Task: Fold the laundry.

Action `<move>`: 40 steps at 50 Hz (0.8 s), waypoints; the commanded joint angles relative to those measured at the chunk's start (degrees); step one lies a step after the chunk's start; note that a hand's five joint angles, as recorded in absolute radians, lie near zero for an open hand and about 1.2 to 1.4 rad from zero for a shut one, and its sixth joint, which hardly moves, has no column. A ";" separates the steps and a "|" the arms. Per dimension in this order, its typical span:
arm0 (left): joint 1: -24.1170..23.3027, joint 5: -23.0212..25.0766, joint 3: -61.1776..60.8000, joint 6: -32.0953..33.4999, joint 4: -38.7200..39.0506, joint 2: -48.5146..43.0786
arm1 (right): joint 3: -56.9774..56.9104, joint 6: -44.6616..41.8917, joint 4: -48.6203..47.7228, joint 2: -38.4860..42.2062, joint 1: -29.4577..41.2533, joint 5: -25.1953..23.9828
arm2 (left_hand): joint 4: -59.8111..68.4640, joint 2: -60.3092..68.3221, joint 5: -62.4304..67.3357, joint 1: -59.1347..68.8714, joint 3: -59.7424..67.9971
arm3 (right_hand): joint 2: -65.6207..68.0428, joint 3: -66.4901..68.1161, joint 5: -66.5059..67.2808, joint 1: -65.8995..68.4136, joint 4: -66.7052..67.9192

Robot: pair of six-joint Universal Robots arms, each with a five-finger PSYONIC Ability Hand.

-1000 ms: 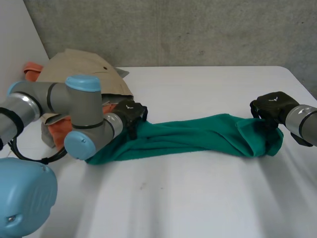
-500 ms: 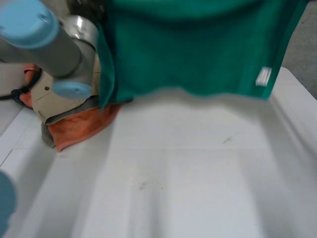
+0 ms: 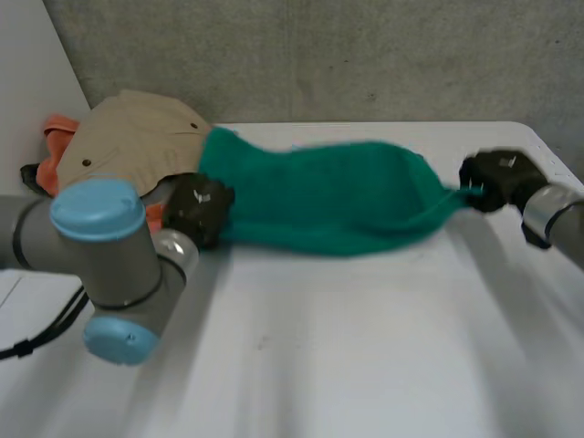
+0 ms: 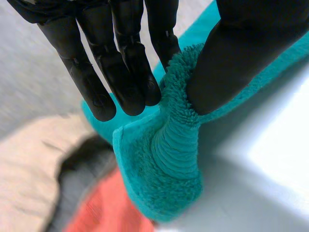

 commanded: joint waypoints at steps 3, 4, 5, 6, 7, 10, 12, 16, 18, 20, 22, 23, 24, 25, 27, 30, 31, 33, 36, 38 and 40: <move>0.18 0.53 -3.25 1.12 -3.46 3.03 | 2.58 -4.96 4.06 0.34 -1.14 0.35 | -9.22 -9.12 -6.28 -6.47 -8.97 | 12.45 11.66 11.64 16.47 11.32; 0.18 0.61 -3.42 1.04 -3.64 3.82 | 2.66 -5.05 4.41 -0.10 -1.14 0.34 | -9.91 -9.81 -6.97 -7.16 -9.66 | 4.77 3.98 3.96 8.79 3.63; 0.36 0.88 -3.77 0.86 -4.07 5.22 | 3.19 -5.40 4.76 -1.15 -1.22 0.00 | -11.92 -11.81 -8.97 -9.16 -11.66 | -3.47 -4.26 -4.28 0.55 -4.60; 0.36 0.96 -3.95 0.68 -4.25 5.93 | 3.54 -5.66 4.77 -1.77 -1.23 -0.09 | -14.10 -14.00 -11.16 -11.35 -13.85 | -4.88 -5.67 -5.70 -0.86 -6.02; 0.44 1.05 -4.12 0.51 -4.43 6.63 | 3.98 -6.01 4.77 -2.38 -1.14 -0.27 | -17.29 -17.18 -14.34 -14.53 -17.03 | -6.90 -7.68 -7.71 -2.88 -8.03; 0.88 1.32 -4.65 -0.54 -5.22 9.01 | 6.26 -8.82 4.15 -4.05 -1.14 -1.85 | -27.74 -27.63 -24.79 -24.98 -27.48 | -24.71 -25.50 -25.52 -20.69 -25.85; 1.41 1.49 -4.92 -1.51 -5.74 9.97 | 8.10 -12.41 3.63 -4.84 -1.05 -3.25 | -28.42 -28.31 -25.47 -25.66 -28.16 | -31.27 -32.06 -32.09 -27.25 -32.41; 3.07 2.02 -4.92 -3.26 -6.53 10.68 | 11.18 -18.56 3.19 -5.72 -1.05 -5.10 | -29.77 -29.66 -26.82 -27.01 -29.51 | -35.00 -35.79 -35.82 -30.99 -36.14; 3.96 2.28 -4.92 -4.06 -6.98 10.86 | 12.59 -20.68 3.10 -6.08 -0.96 -5.54 | -29.77 -29.66 -26.82 -27.01 -29.51 | -35.01 -35.80 -35.82 -30.99 -36.14; 5.18 2.90 -4.83 -5.20 -7.94 10.86 | 14.26 -23.57 2.31 -6.52 -0.52 -5.98 | -30.10 -30.00 -27.16 -27.35 -29.85 | -35.01 -35.80 -35.82 -30.99 -36.14; 6.07 3.42 -4.74 -5.91 -8.82 10.86 | 15.32 -25.26 1.43 -6.61 -0.17 -6.16 | -31.95 -31.84 -29.00 -29.19 -31.69 | -34.84 -35.63 -35.65 -30.82 -35.98; 6.33 3.69 -4.65 -6.34 -9.17 10.86 | 15.76 -26.13 0.99 -6.61 0.00 -6.16 | -33.12 -33.02 -30.18 -30.37 -32.87 | -34.67 -35.46 -35.49 -30.65 -35.81; 7.12 4.30 -4.48 -7.04 -9.96 10.68 | 16.46 -27.62 0.03 -6.43 0.27 -6.16 | -35.63 -35.53 -32.69 -32.88 -35.38 | -33.01 -33.79 -33.82 -28.99 -34.14; 7.47 4.65 -4.30 -7.40 -10.23 10.60 | 16.81 -28.33 -0.41 -6.26 0.44 -6.25 | -36.82 -36.72 -33.88 -34.07 -36.57 | -30.82 -31.61 -31.64 -26.81 -31.96; 8.00 5.53 -3.95 -8.10 -10.84 10.33 | 17.51 -29.74 -2.08 -5.56 0.88 -6.25 | -38.68 -38.57 -35.73 -35.92 -38.42 | -16.95 -17.73 -17.76 -12.93 -18.08; 9.32 7.29 -3.07 -9.25 -12.25 9.28 | 18.04 -29.92 -4.54 -5.38 1.24 -6.42 | -40.03 -39.92 -37.08 -37.27 -39.77 | 12.34 11.55 11.52 16.36 11.20; 9.76 7.99 -2.46 -9.77 -12.95 8.93 | 18.39 -29.23 -6.55 -5.46 1.24 -6.68 | -40.20 -40.09 -37.25 -37.44 -39.94 | 12.45 11.66 11.64 16.47 11.31; 10.37 8.96 -1.84 -10.30 -13.92 8.49 | 18.92 -27.82 -8.15 -5.46 1.41 -6.86 | -40.20 -40.09 -37.25 -37.44 -39.94 | 12.45 11.66 11.64 16.47 11.32; 11.60 11.07 -0.53 -10.48 -16.03 7.78 | 19.10 -24.22 -9.65 -7.13 1.41 -6.86 | -41.87 -41.77 -38.93 -39.12 -41.62 | 12.45 11.66 11.64 16.47 11.32; 11.96 12.30 0.26 -10.48 -16.91 7.26 | 19.01 -22.90 -9.39 -8.27 1.24 -6.69 | -42.39 -42.28 -39.44 -39.63 -42.13 | 12.45 11.66 11.64 16.47 11.32; 12.31 13.71 1.49 -10.30 -18.22 6.20 | 19.01 -21.05 -8.25 -9.33 1.24 -6.51 | -42.39 -42.28 -39.44 -39.63 -42.13 | 12.45 11.66 11.64 16.47 11.32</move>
